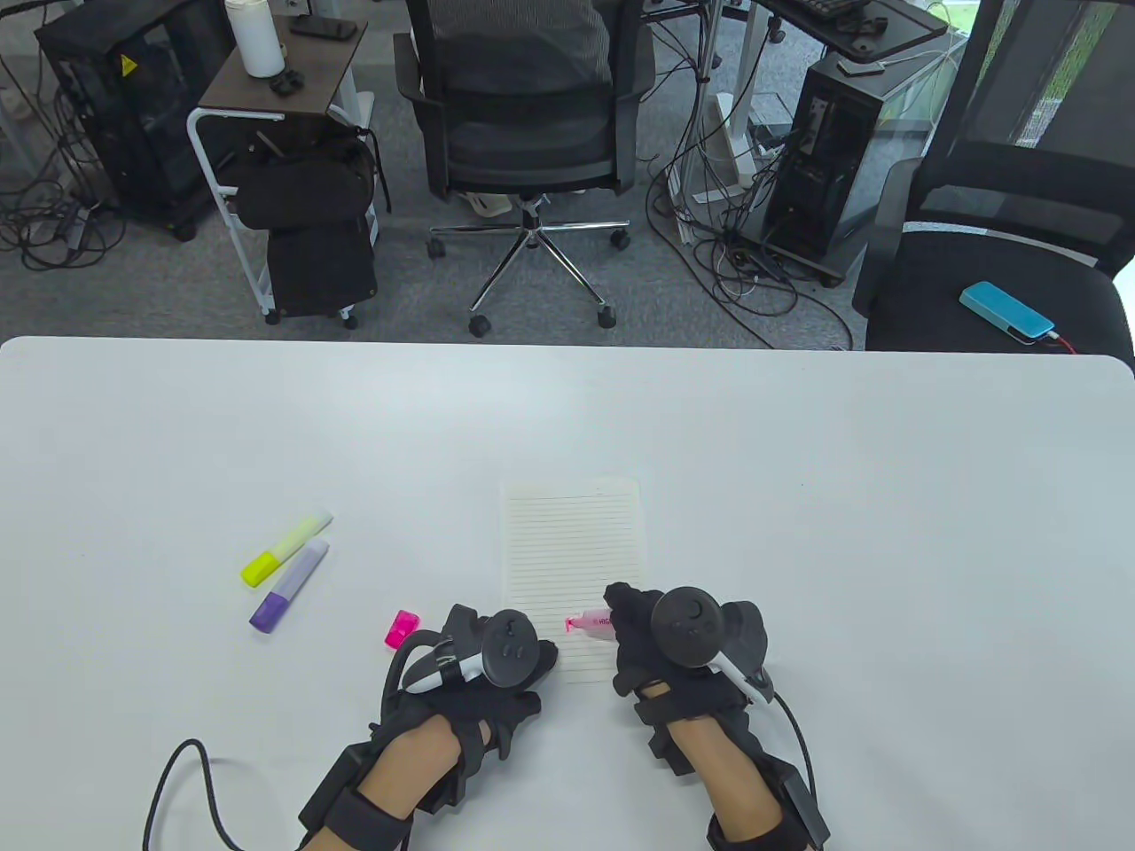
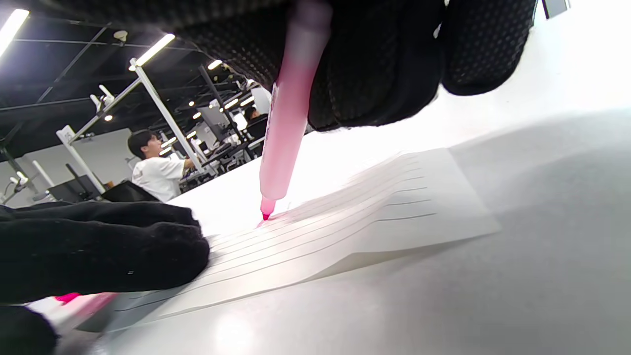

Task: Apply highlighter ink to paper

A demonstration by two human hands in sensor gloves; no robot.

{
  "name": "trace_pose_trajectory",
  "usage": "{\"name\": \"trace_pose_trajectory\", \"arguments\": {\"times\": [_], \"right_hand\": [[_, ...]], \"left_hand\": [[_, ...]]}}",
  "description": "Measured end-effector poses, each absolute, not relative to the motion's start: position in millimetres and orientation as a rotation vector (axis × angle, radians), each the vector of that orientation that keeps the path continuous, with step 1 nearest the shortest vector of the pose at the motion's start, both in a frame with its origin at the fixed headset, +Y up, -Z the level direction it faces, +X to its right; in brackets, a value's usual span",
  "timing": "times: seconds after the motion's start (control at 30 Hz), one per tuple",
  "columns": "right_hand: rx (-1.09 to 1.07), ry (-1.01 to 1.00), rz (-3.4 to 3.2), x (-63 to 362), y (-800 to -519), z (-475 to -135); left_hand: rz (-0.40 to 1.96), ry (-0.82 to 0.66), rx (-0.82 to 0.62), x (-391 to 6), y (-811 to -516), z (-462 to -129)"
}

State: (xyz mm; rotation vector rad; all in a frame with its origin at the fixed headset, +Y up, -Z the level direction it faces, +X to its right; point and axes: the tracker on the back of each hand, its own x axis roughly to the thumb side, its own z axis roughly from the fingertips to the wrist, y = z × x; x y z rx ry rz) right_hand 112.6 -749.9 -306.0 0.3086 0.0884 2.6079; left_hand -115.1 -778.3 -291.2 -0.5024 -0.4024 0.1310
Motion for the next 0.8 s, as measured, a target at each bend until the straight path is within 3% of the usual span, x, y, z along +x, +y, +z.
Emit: {"name": "trace_pose_trajectory", "arguments": {"times": [0.6,0.8], "right_hand": [[0.271,0.033,2.645,112.4,-753.2,-308.6],[0.286,0.12,2.604,114.6,-750.5,-309.2]], "left_hand": [[0.133,-0.402,-0.504,-115.2,-778.5,-291.3],[0.133,-0.403,-0.504,-115.2,-778.6,-291.4]]}}
